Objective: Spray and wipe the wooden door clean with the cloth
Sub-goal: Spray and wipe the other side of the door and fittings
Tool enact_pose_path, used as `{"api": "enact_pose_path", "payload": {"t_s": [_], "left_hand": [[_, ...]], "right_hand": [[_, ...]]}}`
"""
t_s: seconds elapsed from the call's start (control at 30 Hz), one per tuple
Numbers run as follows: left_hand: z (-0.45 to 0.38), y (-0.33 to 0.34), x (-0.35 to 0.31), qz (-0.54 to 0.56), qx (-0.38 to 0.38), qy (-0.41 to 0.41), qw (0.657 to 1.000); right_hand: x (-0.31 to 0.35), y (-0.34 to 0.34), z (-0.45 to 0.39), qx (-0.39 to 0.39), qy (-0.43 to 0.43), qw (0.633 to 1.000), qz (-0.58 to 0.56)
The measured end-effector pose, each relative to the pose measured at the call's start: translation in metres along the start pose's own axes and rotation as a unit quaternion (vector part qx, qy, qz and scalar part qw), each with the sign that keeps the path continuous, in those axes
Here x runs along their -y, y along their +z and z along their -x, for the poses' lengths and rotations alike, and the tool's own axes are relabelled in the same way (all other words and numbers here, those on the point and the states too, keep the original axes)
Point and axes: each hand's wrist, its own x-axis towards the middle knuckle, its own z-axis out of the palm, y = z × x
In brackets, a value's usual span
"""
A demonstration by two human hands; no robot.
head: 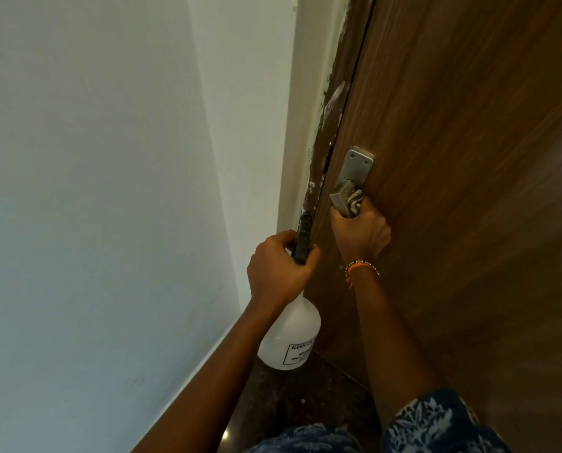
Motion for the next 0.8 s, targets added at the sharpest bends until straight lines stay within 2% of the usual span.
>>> {"api": "enact_pose_path", "payload": {"t_s": [0.47, 0.53, 0.7, 0.8], "left_hand": [[-0.007, 0.005, -0.009, -0.002, 0.009, 0.021, 1.000], [-0.003, 0.002, -0.010, -0.004, 0.018, 0.021, 1.000], [0.001, -0.003, -0.013, -0.013, 0.028, 0.018, 0.999], [-0.002, -0.005, -0.013, -0.023, 0.022, 0.019, 0.999]], "right_hand": [[-0.002, -0.001, -0.002, 0.015, -0.009, 0.999, 0.038], [0.000, -0.009, -0.002, 0.036, -0.018, 0.998, 0.058], [0.001, -0.034, -0.013, 0.142, -0.073, 0.973, 0.167], [0.002, -0.049, -0.022, 0.151, -0.137, 0.953, 0.225]]}}
